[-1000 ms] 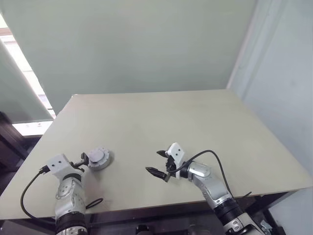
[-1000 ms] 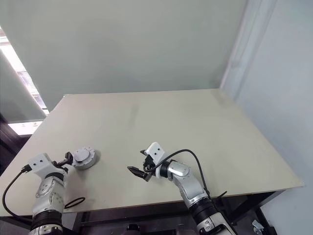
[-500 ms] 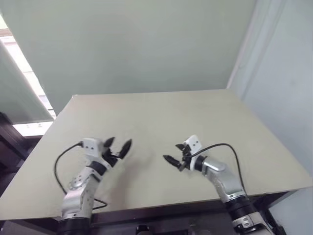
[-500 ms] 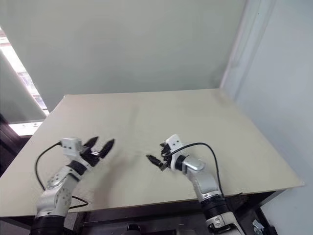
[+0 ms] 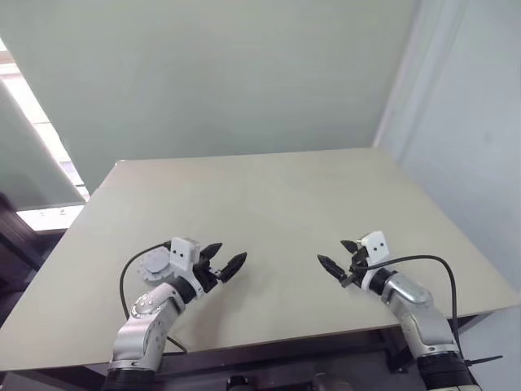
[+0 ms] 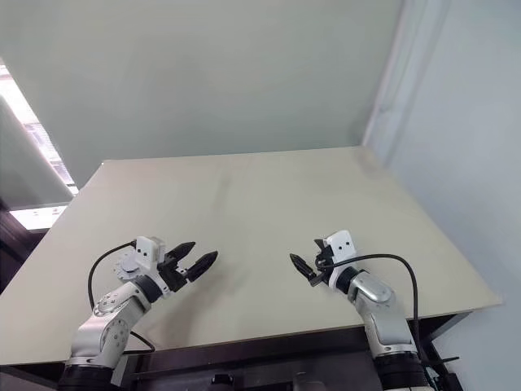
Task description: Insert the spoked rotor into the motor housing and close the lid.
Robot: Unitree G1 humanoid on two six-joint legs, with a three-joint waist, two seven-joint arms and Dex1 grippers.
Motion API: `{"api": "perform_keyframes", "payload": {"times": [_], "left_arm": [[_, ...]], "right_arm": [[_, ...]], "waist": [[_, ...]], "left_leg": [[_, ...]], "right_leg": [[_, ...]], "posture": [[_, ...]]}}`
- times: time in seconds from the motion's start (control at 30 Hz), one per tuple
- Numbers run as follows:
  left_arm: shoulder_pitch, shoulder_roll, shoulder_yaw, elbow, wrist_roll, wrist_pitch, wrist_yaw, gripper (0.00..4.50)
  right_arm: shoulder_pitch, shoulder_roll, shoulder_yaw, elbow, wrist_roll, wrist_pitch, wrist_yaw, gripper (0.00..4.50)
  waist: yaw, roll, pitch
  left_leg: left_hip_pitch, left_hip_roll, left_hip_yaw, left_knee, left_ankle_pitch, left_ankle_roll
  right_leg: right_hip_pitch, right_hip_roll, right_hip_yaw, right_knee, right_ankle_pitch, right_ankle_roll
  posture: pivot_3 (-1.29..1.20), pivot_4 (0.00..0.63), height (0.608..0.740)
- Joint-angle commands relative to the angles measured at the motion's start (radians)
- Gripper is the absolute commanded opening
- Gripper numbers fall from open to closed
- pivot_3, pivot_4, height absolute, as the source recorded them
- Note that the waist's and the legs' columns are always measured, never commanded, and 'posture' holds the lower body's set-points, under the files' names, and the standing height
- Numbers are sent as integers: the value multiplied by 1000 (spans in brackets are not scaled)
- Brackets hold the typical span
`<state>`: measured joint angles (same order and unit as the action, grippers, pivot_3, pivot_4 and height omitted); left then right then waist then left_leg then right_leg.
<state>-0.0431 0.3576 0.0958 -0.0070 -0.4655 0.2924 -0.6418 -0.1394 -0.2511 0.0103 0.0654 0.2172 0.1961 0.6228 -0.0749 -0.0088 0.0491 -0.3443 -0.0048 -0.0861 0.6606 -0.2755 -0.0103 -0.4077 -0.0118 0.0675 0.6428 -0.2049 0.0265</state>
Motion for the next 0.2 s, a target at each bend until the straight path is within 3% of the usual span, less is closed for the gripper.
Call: {"api": "perform_keyframes", "payload": {"times": [0.03, 0.2], "left_arm": [[-12, 19, 20, -29, -3, -13, -19, 4471], [-13, 8, 23, -29, -2, -15, -12, 4471]], "right_arm": [[1, 6, -9, -57, 21, -32, -7, 4500], [6, 10, -1, -56, 20, -38, -9, 4500]], "waist": [[1, 0, 0], [1, 0, 0]], "left_leg": [[0, 0, 0, 0, 0, 0], [0, 0, 0, -1, 0, 0]], "right_leg": [[0, 0, 0, 0, 0, 0], [0, 0, 0, 0, 0, 0]], "posture": [[0, 0, 740], [0, 0, 740]]}}
